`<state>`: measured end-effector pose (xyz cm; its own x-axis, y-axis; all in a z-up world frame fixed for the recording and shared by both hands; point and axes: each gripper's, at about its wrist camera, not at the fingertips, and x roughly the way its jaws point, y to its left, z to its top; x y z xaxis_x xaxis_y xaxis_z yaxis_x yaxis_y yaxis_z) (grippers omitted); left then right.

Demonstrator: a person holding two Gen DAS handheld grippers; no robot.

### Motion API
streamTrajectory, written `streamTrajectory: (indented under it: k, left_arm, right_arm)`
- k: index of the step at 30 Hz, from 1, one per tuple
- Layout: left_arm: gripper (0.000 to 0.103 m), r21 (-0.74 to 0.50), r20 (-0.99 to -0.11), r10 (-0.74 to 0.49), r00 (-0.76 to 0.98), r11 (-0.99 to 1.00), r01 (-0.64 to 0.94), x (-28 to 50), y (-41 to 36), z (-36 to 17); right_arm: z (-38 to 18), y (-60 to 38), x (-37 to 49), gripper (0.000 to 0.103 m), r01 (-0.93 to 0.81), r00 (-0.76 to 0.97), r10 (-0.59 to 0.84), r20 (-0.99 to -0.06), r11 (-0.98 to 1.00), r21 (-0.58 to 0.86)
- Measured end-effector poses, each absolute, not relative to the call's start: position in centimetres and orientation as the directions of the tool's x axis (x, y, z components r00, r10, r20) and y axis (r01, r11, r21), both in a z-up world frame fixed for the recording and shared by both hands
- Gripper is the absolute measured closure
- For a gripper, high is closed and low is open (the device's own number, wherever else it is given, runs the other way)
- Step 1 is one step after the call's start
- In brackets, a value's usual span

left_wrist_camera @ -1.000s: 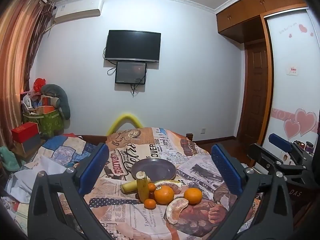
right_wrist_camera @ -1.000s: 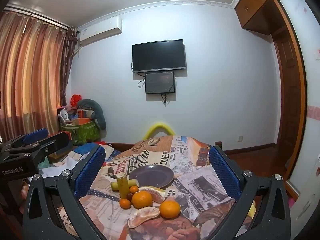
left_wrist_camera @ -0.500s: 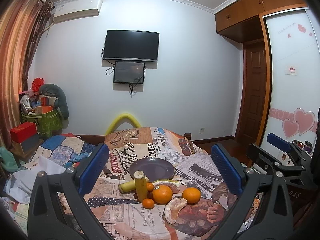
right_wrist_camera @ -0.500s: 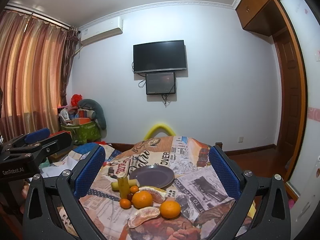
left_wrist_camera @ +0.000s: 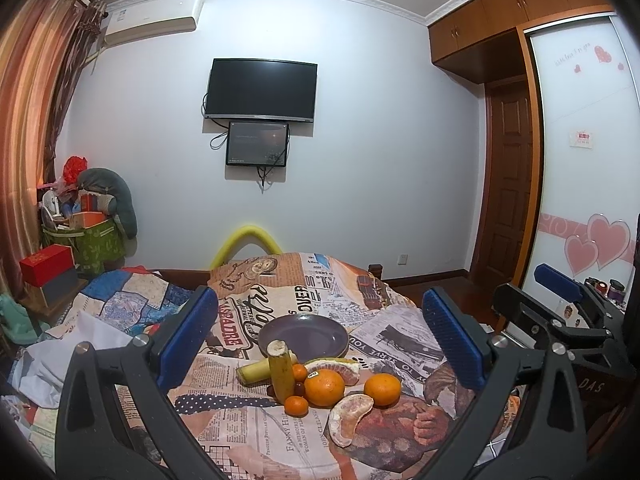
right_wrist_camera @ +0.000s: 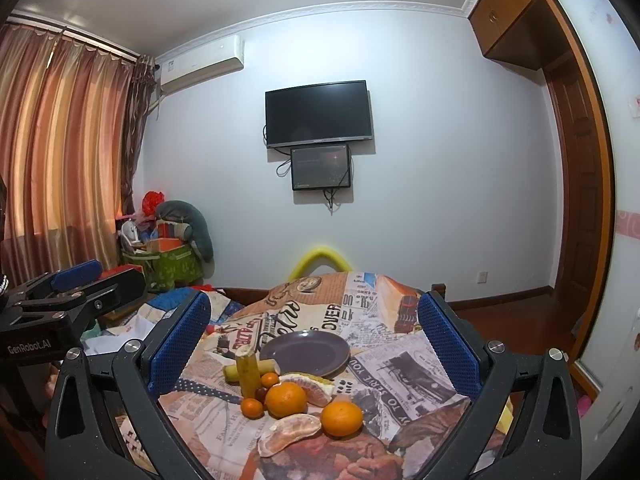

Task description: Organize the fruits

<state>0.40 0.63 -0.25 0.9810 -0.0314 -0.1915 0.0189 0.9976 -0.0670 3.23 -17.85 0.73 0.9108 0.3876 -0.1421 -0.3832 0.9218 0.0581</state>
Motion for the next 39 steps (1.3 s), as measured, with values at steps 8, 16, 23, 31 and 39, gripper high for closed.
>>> streamTrajectory:
  k: [8, 16, 23, 31, 39]
  left_arm:
    - [0.000, -0.066, -0.190, -0.032, 0.981, 0.998, 0.020, 0.45, 0.57, -0.21]
    - [0.000, -0.062, -0.188, -0.034, 0.982, 0.998, 0.022, 0.48, 0.34, -0.08]
    - [0.000, -0.062, -0.188, -0.034, 0.982, 0.998, 0.023, 0.61, 0.19, -0.06]
    - [0.000, -0.063, -0.193, -0.034, 0.981, 0.998, 0.022, 0.76, 0.02, -0.01]
    - [0.000, -0.062, -0.197, -0.034, 0.980, 0.998, 0.022, 0.97, 0.02, -0.16]
  right_arm:
    - [0.77, -17.93, 3.27, 0.000, -0.381, 0.912, 0.386, -0.136, 0.922, 0.059]
    - [0.71, -17.94, 3.19, 0.000, -0.382, 0.913, 0.387, -0.133, 0.922, 0.063]
    - [0.81, -17.87, 3.18, 0.000, -0.382, 0.913, 0.387, -0.129, 0.922, 0.061]
    - [0.75, -17.87, 3.20, 0.000, -0.381, 0.913, 0.387, -0.133, 0.922, 0.066]
    - [0.45, -18.01, 3.61, 0.000, -0.381, 0.911, 0.387, -0.143, 0.922, 0.073]
